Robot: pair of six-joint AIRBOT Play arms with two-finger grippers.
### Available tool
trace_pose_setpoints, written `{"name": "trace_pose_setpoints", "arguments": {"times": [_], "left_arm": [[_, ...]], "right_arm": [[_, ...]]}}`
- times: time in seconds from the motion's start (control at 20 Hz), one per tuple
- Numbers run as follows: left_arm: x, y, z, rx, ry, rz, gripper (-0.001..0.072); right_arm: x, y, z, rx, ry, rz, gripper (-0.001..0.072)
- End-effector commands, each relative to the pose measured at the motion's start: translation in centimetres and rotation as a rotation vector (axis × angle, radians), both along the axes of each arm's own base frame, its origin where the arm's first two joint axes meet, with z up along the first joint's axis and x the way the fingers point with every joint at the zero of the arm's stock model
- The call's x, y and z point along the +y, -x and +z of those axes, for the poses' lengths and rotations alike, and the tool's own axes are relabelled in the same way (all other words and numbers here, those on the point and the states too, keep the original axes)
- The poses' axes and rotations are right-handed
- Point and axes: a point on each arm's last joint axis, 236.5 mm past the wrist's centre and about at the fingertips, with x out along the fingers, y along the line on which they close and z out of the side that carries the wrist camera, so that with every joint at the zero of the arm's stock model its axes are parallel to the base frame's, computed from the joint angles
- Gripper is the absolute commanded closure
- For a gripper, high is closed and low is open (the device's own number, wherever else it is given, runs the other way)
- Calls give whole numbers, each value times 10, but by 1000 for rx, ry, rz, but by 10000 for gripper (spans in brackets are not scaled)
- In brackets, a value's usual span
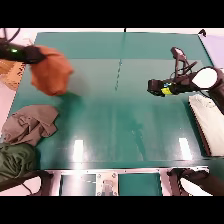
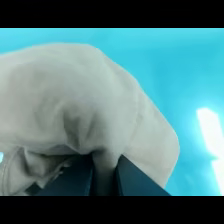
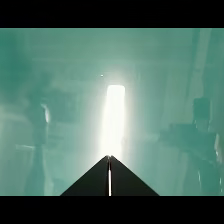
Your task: Fold the shirts.
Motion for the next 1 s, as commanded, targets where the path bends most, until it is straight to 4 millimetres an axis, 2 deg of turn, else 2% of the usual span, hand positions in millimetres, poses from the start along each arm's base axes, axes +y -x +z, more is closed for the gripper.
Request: {"name": "trace_pose_setpoints", "arguments": {"times": [0.0,0.1,0.2,0.25,0.3,0.35,0.5,0.55,0.6,0.65,0.75,0.8,0.85,0.95], "left_arm": [[-125,59,20,19,86,-310,684],[-180,81,2,29,95,-413,683],[-218,98,-27,43,105,-458,681],[-230,105,-44,64,102,-471,532],[-235,109,-59,97,98,-475,148],[-235,111,-72,145,98,-464,24],[-215,102,-86,192,67,-434,21],[-199,101,-90,229,61,-417,21],[-182,105,-97,292,50,-400,21],[-160,112,-106,377,31,-369,21],[-124,128,-132,523,7,-319,20],[-114,136,-148,583,17,-288,20],[-110,144,-168,628,24,-266,20],[-115,152,-205,650,64,-212,20]], "right_arm": [[-8,13,23,-42,16,8,697],[-9,18,32,-60,11,8,697],[-9,23,29,-38,11,8,696],[-10,27,23,-16,16,11,660],[-10,30,18,4,14,5,513],[-11,34,11,28,15,0,421],[-13,45,-10,87,24,-2,416],[-14,49,-18,112,23,-12,344],[-15,54,-28,139,24,-20,231],[-16,60,-40,169,30,-21,209],[-18,69,-67,233,25,-47,210],[-19,69,-81,245,27,-57,212],[-20,68,-94,252,27,-70,217],[-25,65,-117,301,12,-113,226]]}}
